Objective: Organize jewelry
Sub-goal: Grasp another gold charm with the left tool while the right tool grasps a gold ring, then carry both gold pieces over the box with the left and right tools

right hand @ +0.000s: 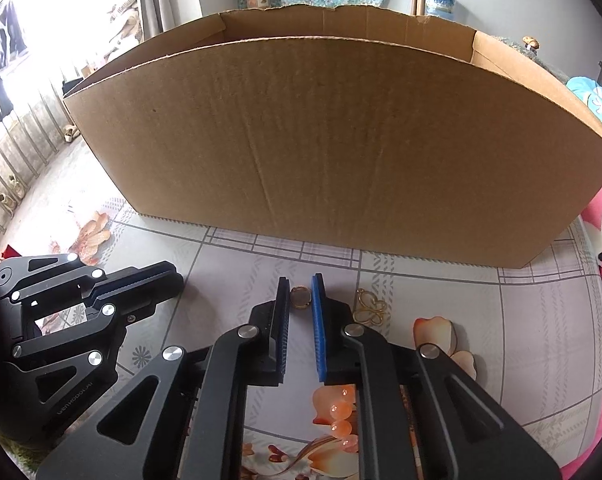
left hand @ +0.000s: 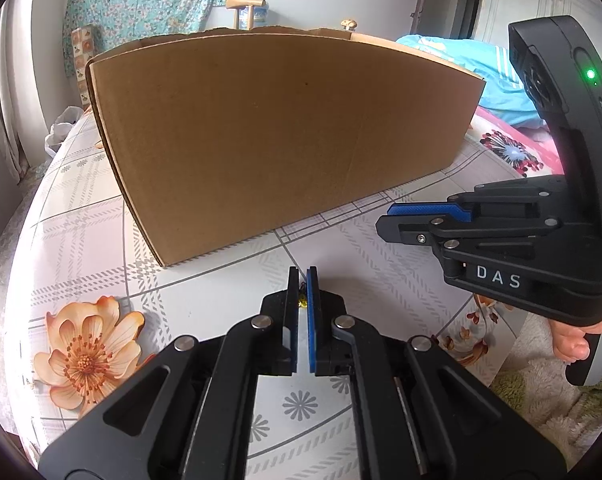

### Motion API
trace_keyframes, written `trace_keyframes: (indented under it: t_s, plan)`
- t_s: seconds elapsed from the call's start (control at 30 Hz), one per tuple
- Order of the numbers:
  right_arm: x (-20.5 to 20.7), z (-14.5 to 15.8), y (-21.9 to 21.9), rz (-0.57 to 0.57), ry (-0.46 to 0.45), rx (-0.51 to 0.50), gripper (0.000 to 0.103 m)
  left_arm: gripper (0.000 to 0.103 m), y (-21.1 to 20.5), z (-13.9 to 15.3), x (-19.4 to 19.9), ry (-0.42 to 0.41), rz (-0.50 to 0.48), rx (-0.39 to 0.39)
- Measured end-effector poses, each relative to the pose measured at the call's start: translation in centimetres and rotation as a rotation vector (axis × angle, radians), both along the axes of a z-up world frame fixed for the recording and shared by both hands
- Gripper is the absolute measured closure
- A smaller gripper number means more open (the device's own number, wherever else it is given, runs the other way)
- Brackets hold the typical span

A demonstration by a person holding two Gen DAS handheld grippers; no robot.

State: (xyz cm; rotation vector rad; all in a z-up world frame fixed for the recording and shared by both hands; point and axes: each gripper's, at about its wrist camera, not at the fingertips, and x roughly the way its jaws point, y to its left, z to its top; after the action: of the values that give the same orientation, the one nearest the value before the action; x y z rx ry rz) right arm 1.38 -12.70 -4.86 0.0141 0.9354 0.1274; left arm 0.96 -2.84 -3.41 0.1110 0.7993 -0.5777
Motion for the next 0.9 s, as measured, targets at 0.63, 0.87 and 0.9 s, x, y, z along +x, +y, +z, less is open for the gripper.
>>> trace_keyframes:
  t_s: [0.63, 0.87, 0.9]
  plan:
    - [-2.3, 2.4, -1.4, -0.009, -0.068, 0.066, 0.093, 0.101, 1.2, 0.6, -0.6, -0.002, -0.005, -0.051]
    - [-3.4, 5.0, -2.0, 0.016, -0.127, 0.106, 0.093, 0.101, 2.8, 4.3, -1.4, -0.034, -0.018, -0.146]
    - [-3.7, 5.7, -2.2, 0.021, -0.142, 0.118, 0.093, 0.101, 3.0, 5.3, -1.6, -0.048, -0.024, -0.167]
